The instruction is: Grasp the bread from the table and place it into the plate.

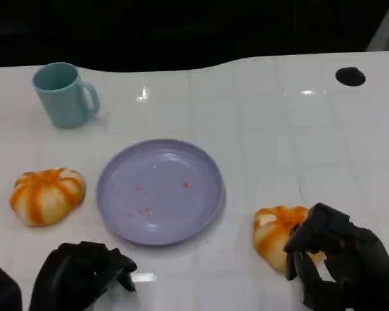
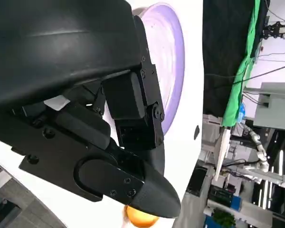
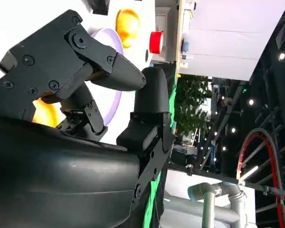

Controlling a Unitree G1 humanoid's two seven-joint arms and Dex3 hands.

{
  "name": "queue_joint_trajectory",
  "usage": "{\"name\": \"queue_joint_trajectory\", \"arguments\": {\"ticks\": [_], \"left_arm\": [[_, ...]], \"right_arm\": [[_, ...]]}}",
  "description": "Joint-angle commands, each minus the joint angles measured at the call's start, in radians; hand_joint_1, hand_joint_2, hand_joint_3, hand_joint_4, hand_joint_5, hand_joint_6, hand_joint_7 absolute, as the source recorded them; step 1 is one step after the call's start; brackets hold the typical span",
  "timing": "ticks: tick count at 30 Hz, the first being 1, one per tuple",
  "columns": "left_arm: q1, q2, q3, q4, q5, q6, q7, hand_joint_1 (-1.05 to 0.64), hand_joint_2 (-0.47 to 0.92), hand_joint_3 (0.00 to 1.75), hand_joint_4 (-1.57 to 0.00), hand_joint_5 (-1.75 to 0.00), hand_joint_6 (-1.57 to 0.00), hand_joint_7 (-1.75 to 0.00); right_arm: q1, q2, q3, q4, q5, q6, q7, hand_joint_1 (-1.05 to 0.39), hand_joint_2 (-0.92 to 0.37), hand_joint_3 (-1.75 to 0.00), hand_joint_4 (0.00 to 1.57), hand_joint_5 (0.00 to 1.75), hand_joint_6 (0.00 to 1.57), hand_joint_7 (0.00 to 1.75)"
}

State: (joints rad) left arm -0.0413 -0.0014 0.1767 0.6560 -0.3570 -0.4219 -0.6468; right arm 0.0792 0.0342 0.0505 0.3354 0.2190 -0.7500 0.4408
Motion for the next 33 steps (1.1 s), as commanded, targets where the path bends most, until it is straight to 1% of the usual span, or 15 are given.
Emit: {"name": "queue_joint_trajectory", "arguments": {"ticks": [1,8,11,12,13,14,15,16,17,20,21,24,26,30,33], "left_arm": [[0.005,0.017,0.008,0.001,0.007,-0.001,0.011,-1.05,0.83,0.00,-0.76,-1.65,-1.57,-0.16],[0.008,0.016,0.008,-0.007,0.003,0.010,0.011,-1.05,0.82,0.00,-0.75,-1.64,-1.57,-0.16],[0.009,0.016,0.007,-0.009,0.005,0.008,0.013,-1.05,0.82,0.00,-0.75,-1.64,-1.57,-0.17],[0.010,0.016,0.006,-0.010,0.007,0.007,0.013,-1.05,0.82,0.00,-0.75,-1.64,-1.57,-0.17],[0.010,0.015,0.006,-0.010,0.006,0.008,0.014,-1.05,0.82,0.00,-0.76,-1.64,-1.57,-0.17],[0.010,0.015,0.007,-0.010,0.006,0.008,0.014,-1.05,0.82,0.00,-0.76,-1.64,-1.57,-0.17],[0.009,0.014,0.007,-0.008,0.004,0.007,0.012,-1.05,0.82,0.00,-0.76,-1.64,-1.57,-0.17],[0.008,0.013,0.007,-0.007,0.003,0.006,0.011,-1.05,0.82,0.00,-0.76,-1.64,-1.57,-0.17],[0.008,0.013,0.007,-0.006,0.003,0.005,0.009,-1.05,0.82,0.00,-0.76,-1.64,-1.57,-0.17],[0.007,0.013,0.006,-0.006,0.003,0.003,0.007,-1.05,0.82,0.00,-0.76,-1.64,-1.57,-0.17],[0.007,0.013,0.006,-0.006,0.003,0.003,0.007,-1.05,0.82,0.00,-0.76,-1.64,-1.57,-0.17],[0.007,0.013,0.006,-0.005,0.005,0.001,0.008,-1.05,0.82,0.00,-0.76,-1.65,-1.57,-0.17],[0.007,0.012,0.007,-0.006,0.000,0.006,0.006,-1.05,0.82,0.00,-0.76,-1.64,-1.57,-0.17],[0.007,0.012,0.007,-0.006,-0.001,0.006,0.005,-1.05,0.82,0.00,-0.76,-1.65,-1.57,-0.17],[0.005,0.013,0.007,-0.002,0.001,-0.002,0.002,-1.05,0.82,0.00,-0.76,-1.65,-1.57,-0.17]], "right_arm": [[0.000,-0.010,-0.009,-0.001,0.012,-0.001,0.000,-0.25,-0.46,-1.17,0.87,1.75,0.78,1.54],[0.003,-0.010,-0.007,-0.007,0.021,0.005,0.006,-0.26,-0.47,-1.14,0.85,1.75,0.77,1.52],[0.007,-0.007,-0.003,-0.025,0.055,0.036,0.022,-0.24,-0.46,-1.15,0.82,1.75,0.76,1.49],[0.010,-0.010,-0.002,-0.035,0.064,0.052,0.027,-0.23,-0.46,-1.14,0.78,1.74,0.74,1.43],[0.009,-0.015,-0.002,-0.041,0.066,0.057,0.033,-0.24,-0.48,-1.12,0.76,1.73,0.74,1.40],[0.007,-0.018,-0.003,-0.043,0.065,0.056,0.038,-0.25,-0.52,-1.04,0.74,1.71,0.72,1.37],[0.003,-0.030,-0.006,-0.045,0.036,0.047,0.033,-0.25,-0.55,-0.96,0.73,1.70,0.71,1.36],[0.000,-0.041,-0.008,-0.051,0.011,0.044,0.027,-0.30,-0.62,-0.82,0.70,1.65,0.69,1.31],[-0.001,-0.048,-0.010,-0.056,-0.007,0.043,0.021,-0.33,-0.66,-0.74,0.69,1.62,0.68,1.28],[-0.008,-0.079,-0.009,-0.082,-0.048,0.044,0.015,-0.36,-0.74,-0.54,0.65,1.55,0.67,1.17],[-0.011,-0.089,-0.008,-0.090,-0.060,0.041,0.014,-0.37,-0.77,-0.47,0.62,1.49,0.65,1.10],[-0.028,-0.127,-0.006,-0.109,-0.087,0.026,0.021,-0.38,-0.83,-0.36,0.55,1.31,0.58,0.93],[-0.033,-0.160,-0.007,-0.134,-0.134,0.037,0.010,-0.41,-0.86,-0.30,0.52,1.20,0.56,0.82],[-0.035,-0.231,-0.017,-0.207,-0.285,0.071,-0.041,-0.50,-0.91,-0.19,0.36,1.04,0.46,0.62],[-0.046,-0.289,-0.026,-0.255,-0.415,0.070,-0.085,-0.55,-0.92,-0.20,0.31,0.92,0.44,0.43]]}}
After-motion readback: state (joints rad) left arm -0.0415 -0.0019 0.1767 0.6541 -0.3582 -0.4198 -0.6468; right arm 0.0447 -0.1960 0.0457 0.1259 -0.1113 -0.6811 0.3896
